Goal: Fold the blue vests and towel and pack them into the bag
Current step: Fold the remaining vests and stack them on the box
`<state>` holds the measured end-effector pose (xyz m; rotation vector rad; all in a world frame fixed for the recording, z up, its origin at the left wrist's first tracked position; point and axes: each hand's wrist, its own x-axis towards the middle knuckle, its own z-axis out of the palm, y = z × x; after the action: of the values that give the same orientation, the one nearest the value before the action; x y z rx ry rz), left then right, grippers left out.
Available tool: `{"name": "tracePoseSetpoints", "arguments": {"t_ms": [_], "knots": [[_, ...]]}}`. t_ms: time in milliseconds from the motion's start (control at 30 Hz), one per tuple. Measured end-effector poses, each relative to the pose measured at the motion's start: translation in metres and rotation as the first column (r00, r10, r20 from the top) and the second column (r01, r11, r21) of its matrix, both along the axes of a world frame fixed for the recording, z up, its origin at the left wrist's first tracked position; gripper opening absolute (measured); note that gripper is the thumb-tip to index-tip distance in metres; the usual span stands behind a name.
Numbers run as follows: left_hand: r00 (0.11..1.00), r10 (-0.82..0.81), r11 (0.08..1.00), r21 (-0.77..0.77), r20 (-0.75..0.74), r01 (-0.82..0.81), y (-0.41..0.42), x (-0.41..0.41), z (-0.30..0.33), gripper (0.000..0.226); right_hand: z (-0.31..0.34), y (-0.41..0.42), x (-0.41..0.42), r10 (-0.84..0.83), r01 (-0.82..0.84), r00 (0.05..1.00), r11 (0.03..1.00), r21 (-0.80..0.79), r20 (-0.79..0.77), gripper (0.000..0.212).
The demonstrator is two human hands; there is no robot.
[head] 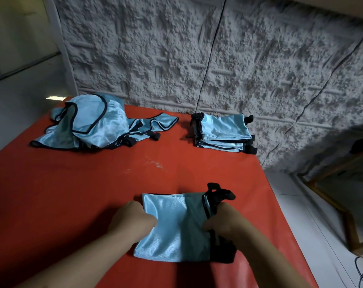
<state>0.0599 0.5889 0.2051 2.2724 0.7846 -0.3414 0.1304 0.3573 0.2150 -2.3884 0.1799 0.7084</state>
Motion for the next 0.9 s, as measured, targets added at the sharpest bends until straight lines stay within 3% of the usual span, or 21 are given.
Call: {"name": "tracePoseSetpoints", "arguments": {"t_ms": [200,333,433,567,667,833,900], "knots": [[0.988,0.029,0.992,-0.129,0.152,-0.009,0.002,0.006,0.003,0.022,-0.001,-0.003,0.007,-0.124,0.136,0.989,0.977,0.165,-0.081,0.038],[0.971,0.01,0.992,-0.128,0.238,0.021,-0.004,0.01,0.004,0.011,-0.008,0.005,0.003,-0.122,0.121,0.993,0.989,0.082,0.003,0.036],[0.963,0.019,0.991,-0.135,0.267,0.017,-0.007,0.012,0.004,0.015,-0.006,0.008,0.001,-0.046,0.048,0.99,0.999,-0.01,0.135,0.02],[0.944,0.087,0.984,-0.173,0.319,-0.032,-0.009,0.012,0.004,0.04,-0.001,0.004,0.001,-0.031,0.003,0.984,0.987,0.159,0.177,0.017],[0.916,0.043,0.985,-0.168,0.4,0.027,-0.009,0.009,0.002,0.093,0.004,0.001,0.0,-0.038,0.028,0.999,0.883,0.469,0.011,0.03],[0.916,-0.039,0.988,-0.121,0.4,0.095,-0.008,0.011,-0.004,0.054,0.01,-0.008,0.0,-0.006,0.105,0.987,0.787,0.607,-0.163,0.04],[0.92,-0.032,0.988,-0.128,0.391,0.089,-0.008,0.013,-0.007,0.051,0.008,-0.014,0.002,0.01,0.104,0.984,0.775,0.623,-0.177,0.042]]}}
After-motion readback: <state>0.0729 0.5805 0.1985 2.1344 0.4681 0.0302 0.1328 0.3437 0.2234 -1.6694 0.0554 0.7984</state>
